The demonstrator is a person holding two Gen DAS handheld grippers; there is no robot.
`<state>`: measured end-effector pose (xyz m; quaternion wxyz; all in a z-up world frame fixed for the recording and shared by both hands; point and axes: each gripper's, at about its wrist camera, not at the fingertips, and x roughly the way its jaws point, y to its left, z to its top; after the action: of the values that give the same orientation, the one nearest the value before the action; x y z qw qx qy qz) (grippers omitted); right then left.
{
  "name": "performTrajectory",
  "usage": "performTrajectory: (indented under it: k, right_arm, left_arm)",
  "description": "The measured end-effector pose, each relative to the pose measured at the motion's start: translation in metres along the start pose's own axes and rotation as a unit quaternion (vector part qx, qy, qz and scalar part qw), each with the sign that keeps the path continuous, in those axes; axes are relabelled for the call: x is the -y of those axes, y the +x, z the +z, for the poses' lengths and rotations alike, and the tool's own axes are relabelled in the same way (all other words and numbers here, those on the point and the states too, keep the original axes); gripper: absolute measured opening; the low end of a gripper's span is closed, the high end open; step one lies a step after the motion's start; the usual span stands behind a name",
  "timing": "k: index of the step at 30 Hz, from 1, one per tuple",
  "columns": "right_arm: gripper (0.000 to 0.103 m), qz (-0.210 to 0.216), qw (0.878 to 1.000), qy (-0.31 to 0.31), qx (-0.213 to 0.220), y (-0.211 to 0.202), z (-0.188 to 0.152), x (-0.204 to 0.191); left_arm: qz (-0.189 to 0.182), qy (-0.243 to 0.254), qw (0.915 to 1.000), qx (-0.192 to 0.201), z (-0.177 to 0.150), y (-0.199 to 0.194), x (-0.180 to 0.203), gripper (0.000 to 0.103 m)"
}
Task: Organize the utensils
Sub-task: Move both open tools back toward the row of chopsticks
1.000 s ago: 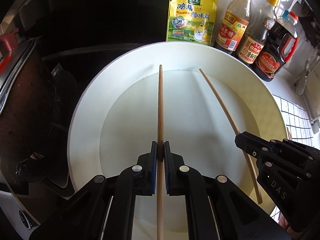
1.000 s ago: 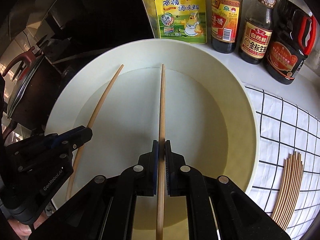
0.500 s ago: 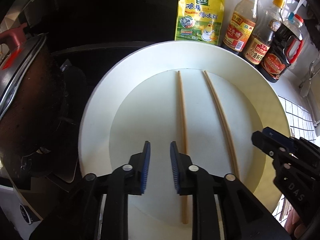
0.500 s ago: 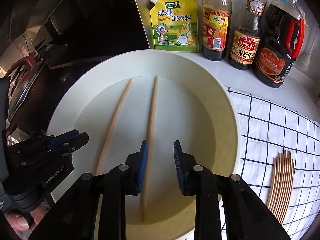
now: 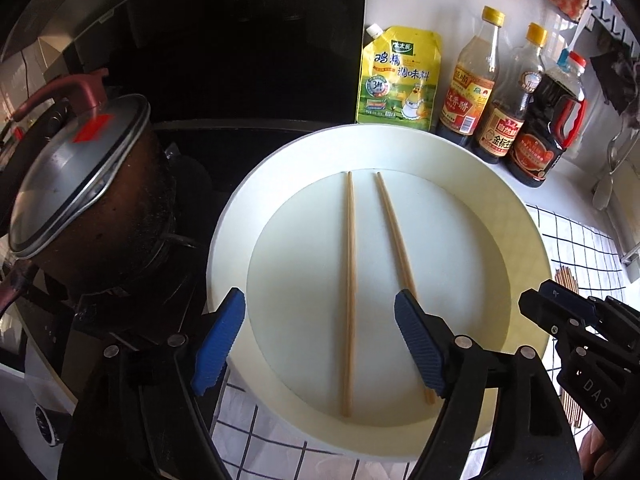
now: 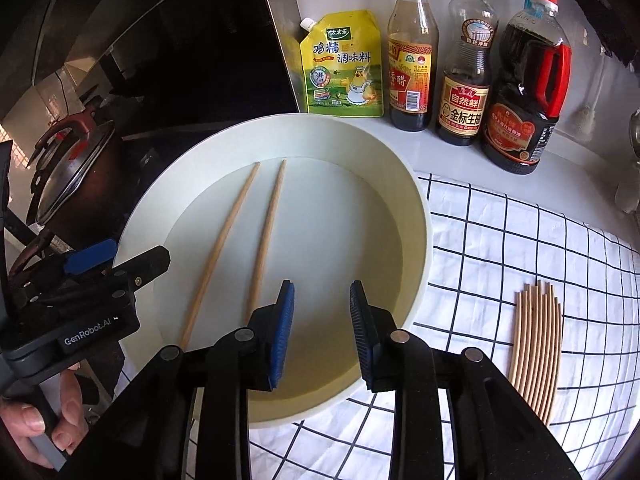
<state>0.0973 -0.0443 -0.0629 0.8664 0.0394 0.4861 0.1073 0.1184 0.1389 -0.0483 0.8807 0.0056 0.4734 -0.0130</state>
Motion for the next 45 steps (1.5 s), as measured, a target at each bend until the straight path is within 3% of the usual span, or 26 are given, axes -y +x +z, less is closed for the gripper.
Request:
performTrajectory:
  k: [2, 14, 35, 45]
  right_arm:
    - [0.029, -0.001, 1.000, -0.001, 0.001, -0.007, -0.003, 0.004]
    - [0.034, -0.005, 1.000, 0.007, 0.012, -0.050, -0.037, 0.035]
    - [0.038, -0.063, 0.996, 0.055, 0.010, -0.106, -0.119, 0.150]
    - [0.038, -0.083, 0.994, 0.077, -0.006, -0.090, -0.155, 0.193]
  left_arm:
    - [0.006, -0.002, 1.0000, 0.004, -0.003, -0.007, 0.002, 0.085]
    - [0.005, 0.003, 0.9999, 0.015, -0.024, -0.045, 0.031, 0.092]
    - [-0.060, 0.066, 0.9960, 0.000, -0.063, -0.058, 0.156, 0.094]
    - [-0.085, 0.089, 0.9923, -0.015, -0.093, -0.050, 0.200, 0.094]
